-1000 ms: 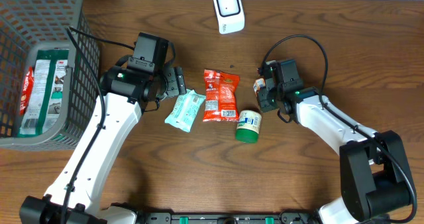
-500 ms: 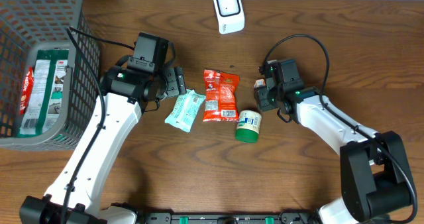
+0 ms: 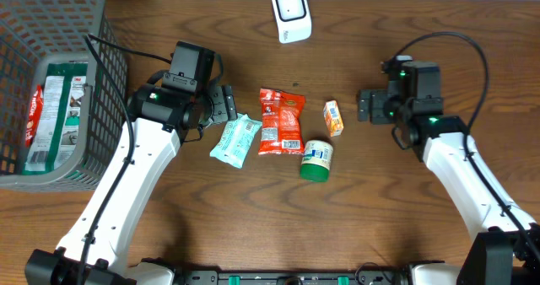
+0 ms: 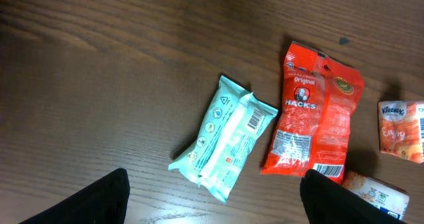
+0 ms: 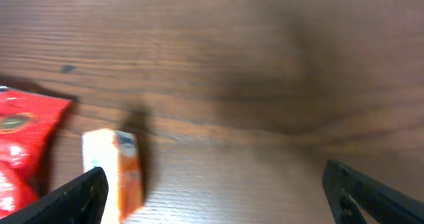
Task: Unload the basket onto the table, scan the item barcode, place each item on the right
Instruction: 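Withdraw the right gripper to the right side and hold still, then reach the left gripper into the basket toward the green glove pack, then grasp the green 3M glove pack with the left gripper and lift it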
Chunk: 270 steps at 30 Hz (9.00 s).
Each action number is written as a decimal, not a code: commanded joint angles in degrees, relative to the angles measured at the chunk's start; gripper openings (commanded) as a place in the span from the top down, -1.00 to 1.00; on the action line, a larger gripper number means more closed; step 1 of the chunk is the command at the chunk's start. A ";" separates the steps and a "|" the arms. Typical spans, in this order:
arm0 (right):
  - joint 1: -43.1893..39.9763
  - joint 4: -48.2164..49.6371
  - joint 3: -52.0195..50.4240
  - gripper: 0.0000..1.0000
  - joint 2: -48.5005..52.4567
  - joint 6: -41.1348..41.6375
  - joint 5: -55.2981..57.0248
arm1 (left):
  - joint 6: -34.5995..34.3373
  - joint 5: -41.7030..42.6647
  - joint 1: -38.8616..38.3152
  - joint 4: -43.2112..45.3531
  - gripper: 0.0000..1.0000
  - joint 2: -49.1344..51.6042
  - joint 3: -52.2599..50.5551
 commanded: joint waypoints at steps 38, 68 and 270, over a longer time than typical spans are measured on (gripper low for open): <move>-1.64 -7.54 0.46 -0.99 -0.31 0.28 0.17 | -0.48 -0.52 0.15 -0.15 -0.65 0.52 -0.11; -1.64 -7.54 0.46 -0.99 -0.31 0.28 0.17 | -0.13 2.67 0.81 7.10 -0.33 -1.33 4.50; -1.64 -7.54 0.46 -0.99 -0.31 0.28 0.17 | 1.86 -13.25 2.27 -6.56 0.86 31.02 8.76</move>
